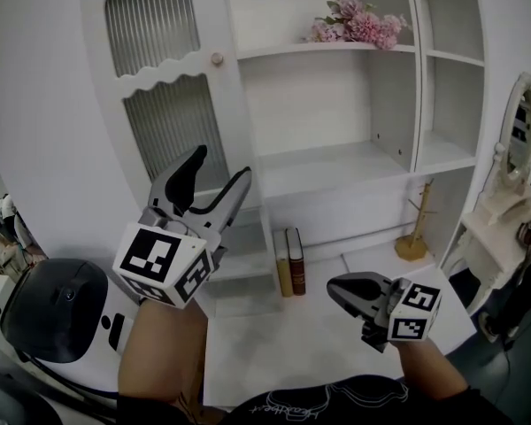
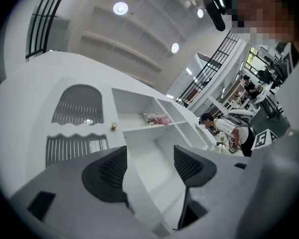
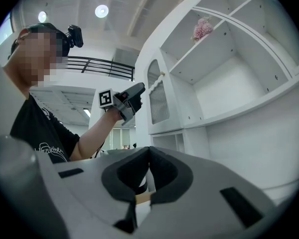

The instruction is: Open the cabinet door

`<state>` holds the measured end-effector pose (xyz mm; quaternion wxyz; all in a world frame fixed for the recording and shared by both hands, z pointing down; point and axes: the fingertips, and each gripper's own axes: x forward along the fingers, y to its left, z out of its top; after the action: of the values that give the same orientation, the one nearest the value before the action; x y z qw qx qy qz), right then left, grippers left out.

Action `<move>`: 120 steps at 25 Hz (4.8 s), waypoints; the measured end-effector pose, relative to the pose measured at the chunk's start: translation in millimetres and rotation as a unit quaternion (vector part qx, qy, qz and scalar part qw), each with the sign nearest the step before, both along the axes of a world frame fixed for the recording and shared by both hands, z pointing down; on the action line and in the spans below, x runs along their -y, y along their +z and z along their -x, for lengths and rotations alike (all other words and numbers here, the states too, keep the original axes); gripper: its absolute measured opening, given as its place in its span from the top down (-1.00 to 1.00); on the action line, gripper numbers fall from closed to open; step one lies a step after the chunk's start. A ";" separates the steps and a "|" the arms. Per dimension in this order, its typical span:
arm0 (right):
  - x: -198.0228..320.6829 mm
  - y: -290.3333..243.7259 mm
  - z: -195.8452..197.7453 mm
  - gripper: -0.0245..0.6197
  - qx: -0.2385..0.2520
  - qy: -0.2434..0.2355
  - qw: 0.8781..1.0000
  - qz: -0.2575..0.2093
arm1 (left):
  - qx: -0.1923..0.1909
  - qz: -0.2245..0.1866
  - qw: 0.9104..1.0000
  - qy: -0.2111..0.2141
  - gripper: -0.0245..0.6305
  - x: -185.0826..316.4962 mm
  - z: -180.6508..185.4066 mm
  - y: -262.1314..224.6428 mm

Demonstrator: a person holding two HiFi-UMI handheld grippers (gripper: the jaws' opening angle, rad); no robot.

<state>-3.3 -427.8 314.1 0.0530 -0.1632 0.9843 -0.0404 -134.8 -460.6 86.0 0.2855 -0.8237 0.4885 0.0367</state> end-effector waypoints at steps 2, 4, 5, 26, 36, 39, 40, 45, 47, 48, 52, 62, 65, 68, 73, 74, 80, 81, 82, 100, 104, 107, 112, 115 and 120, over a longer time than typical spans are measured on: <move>3.0 0.5 -1.8 0.91 -0.002 0.005 1.000 0.000 | 0.011 -0.018 1.000 -0.016 0.06 9.5 4.3 -13.6; 6.4 1.4 -5.6 0.91 -0.002 0.013 1.000 0.002 | 0.026 -0.034 0.999 -0.035 0.06 19.5 7.8 -24.3; 8.2 2.0 -7.8 0.91 -0.002 0.017 1.000 0.004 | 0.031 -0.040 0.998 -0.043 0.06 24.2 9.3 -29.9; 31.7 6.8 -39.7 0.91 -0.001 0.088 0.996 0.025 | 0.068 -0.100 0.983 -0.140 0.07 115.7 16.5 -123.6; 38.1 15.6 -43.5 0.91 0.005 0.102 0.994 0.039 | 0.056 -0.119 0.981 -0.142 0.26 126.0 15.7 -134.6; 37.8 16.4 -43.3 0.91 0.004 0.103 0.994 0.040 | 0.064 -0.126 0.977 -0.162 0.43 127.5 17.7 -134.8; 38.0 16.3 -43.7 0.91 0.003 0.103 0.994 0.040 | 0.064 -0.127 0.976 -0.165 0.49 128.4 18.6 -134.4; 38.1 17.2 -47.2 0.91 0.004 0.108 0.993 0.042 | 0.076 -0.148 0.969 -0.180 0.64 129.4 20.6 -134.3; 36.9 19.0 -48.9 0.91 0.004 0.109 0.993 0.043 | 0.083 -0.154 0.968 -0.182 0.66 129.5 20.3 -133.7; 36.1 19.8 -49.6 0.91 0.005 0.110 0.993 0.044 | 0.083 -0.153 0.968 -0.182 0.68 129.7 20.5 -133.4; 31.3 20.3 -52.0 0.91 0.006 0.113 0.993 0.044 | 0.084 -0.149 0.967 -0.187 0.69 130.4 21.6 -133.6; 14.4 24.3 -62.7 0.91 0.009 0.119 0.992 0.043 | 0.094 -0.144 0.968 -0.182 0.70 123.9 20.8 -133.2; 7.4 27.2 -60.9 0.91 0.010 0.112 0.993 0.043 | 0.079 -0.141 0.971 -0.176 0.70 114.5 21.8 -132.4; -2.2 27.2 -62.1 0.91 0.007 0.106 0.993 0.041 | 0.072 -0.133 0.974 -0.171 0.70 106.4 21.6 -132.0; -16.4 25.9 -72.4 0.91 0.012 0.100 0.994 0.041 | 0.059 -0.126 0.979 -0.149 0.70 90.5 22.2 -132.4; -18.8 26.7 -73.3 0.91 0.013 0.096 0.994 0.043 | 0.057 -0.125 0.979 -0.150 0.70 88.1 22.3 -132.2; -29.2 32.2 -77.1 0.91 0.009 0.068 0.996 0.051 | 0.038 -0.113 0.982 -0.149 0.70 67.7 24.7 -132.1; -31.3 32.7 -78.2 0.91 0.009 0.064 0.997 0.052 | 0.034 -0.111 0.983 -0.145 0.70 63.4 24.9 -131.9; -33.7 32.7 -79.3 0.91 0.010 0.060 0.997 0.052 | 0.028 -0.108 0.984 -0.139 0.70 59.2 25.2 -131.7; -46.7 57.5 -114.1 0.91 0.037 0.017 0.995 0.095 | -0.019 -0.077 0.992 -0.100 0.70 10.5 38.7 -130.9; -51.5 59.6 -112.9 0.91 0.036 0.011 0.994 0.098 | -0.025 -0.075 0.993 -0.091 0.70 -3.6 43.7 -132.0; -56.3 60.1 -108.8 0.91 0.030 0.009 0.995 0.098 | -0.027 -0.079 0.993 -0.080 0.70 -14.9 47.4 -131.8; -64.6 60.2 -89.6 0.91 0.030 0.004 0.995 0.097 | -0.035 -0.084 0.994 -0.054 0.70 -34.7 55.3 -132.9; -72.2 58.2 -73.2 0.91 0.026 -0.006 0.995 0.098 | -0.035 -0.082 0.995 -0.042 0.70 -41.7 60.0 -134.6; -82.0 54.1 -52.0 0.91 0.023 -0.011 0.996 0.091 | -0.033 -0.080 0.996 -0.021 0.69 -52.0 67.4 -133.8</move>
<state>48.8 -345.8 368.2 0.0603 -0.1560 0.9768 -0.1339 -202.2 -408.6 -47.8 0.3347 -0.7860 0.5108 0.0967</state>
